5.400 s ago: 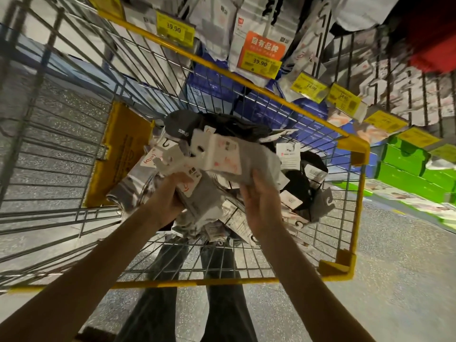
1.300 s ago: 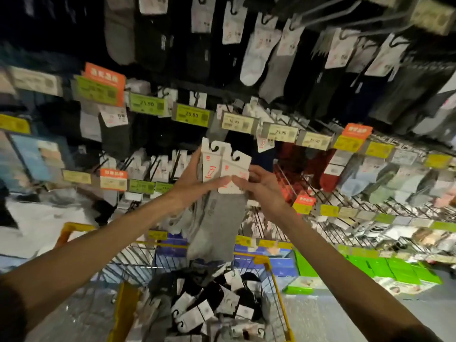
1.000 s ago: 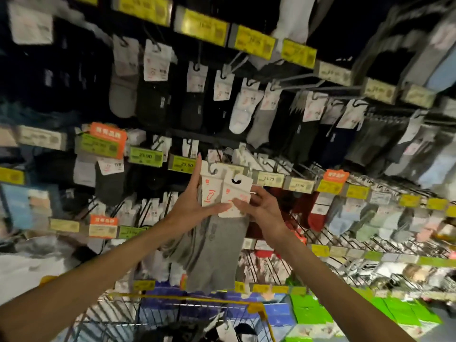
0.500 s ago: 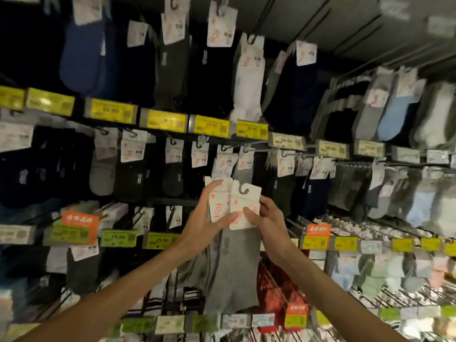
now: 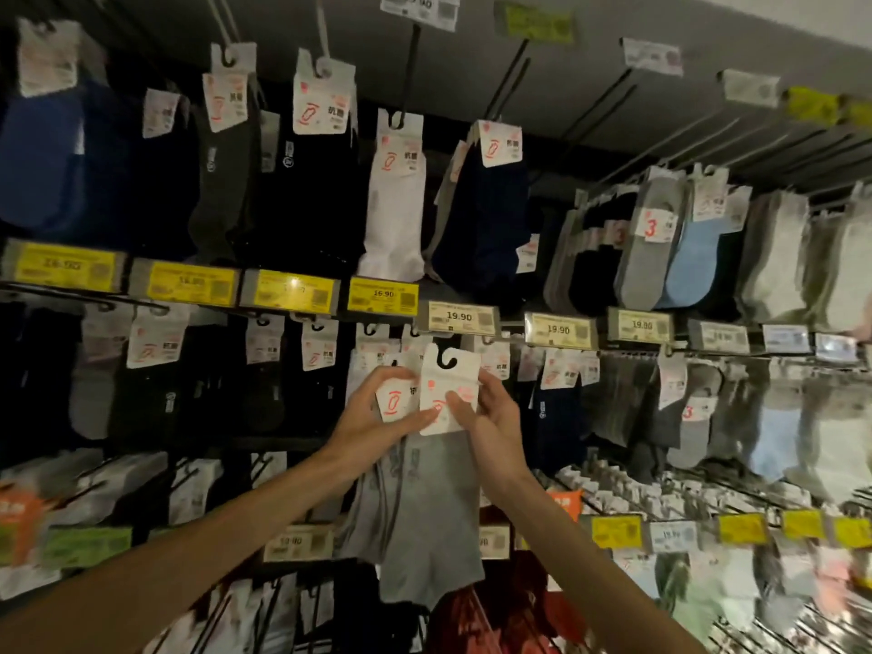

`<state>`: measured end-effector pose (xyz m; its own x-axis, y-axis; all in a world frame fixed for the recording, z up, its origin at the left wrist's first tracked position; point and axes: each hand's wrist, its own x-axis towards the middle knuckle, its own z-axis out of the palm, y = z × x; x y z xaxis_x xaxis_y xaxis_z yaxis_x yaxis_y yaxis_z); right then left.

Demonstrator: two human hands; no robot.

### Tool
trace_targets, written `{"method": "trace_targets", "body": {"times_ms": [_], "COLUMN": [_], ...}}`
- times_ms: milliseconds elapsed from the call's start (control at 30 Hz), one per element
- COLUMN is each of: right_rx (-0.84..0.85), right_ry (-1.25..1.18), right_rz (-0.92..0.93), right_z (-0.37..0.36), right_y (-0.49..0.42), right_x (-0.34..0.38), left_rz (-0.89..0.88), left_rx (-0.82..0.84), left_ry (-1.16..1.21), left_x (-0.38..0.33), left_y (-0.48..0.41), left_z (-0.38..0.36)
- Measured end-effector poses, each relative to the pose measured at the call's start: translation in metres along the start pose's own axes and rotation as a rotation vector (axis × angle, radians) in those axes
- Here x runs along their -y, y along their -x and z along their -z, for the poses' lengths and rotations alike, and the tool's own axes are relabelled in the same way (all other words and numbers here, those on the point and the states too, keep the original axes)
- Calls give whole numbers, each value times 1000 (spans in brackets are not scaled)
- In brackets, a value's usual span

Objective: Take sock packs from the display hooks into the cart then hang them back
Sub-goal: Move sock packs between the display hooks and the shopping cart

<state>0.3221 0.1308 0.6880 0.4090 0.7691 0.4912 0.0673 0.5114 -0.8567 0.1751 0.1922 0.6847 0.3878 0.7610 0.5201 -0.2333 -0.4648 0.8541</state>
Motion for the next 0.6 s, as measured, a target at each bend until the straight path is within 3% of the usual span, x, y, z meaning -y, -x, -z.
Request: {"method": "trace_targets", "body": {"times_ms": [333,600], "right_rx": [101,76], "right_ry": [-112,-85], "right_rz": [52,94], "right_z": [1,-9], "right_y": [-20,-32], "right_x": [15,16], "left_rz": [-89,-83], "left_rx": [-12,-31], "left_ry": [7,12], "left_x": [-18,-18], "left_y": [-16,-26], "left_z": [0,3]}}
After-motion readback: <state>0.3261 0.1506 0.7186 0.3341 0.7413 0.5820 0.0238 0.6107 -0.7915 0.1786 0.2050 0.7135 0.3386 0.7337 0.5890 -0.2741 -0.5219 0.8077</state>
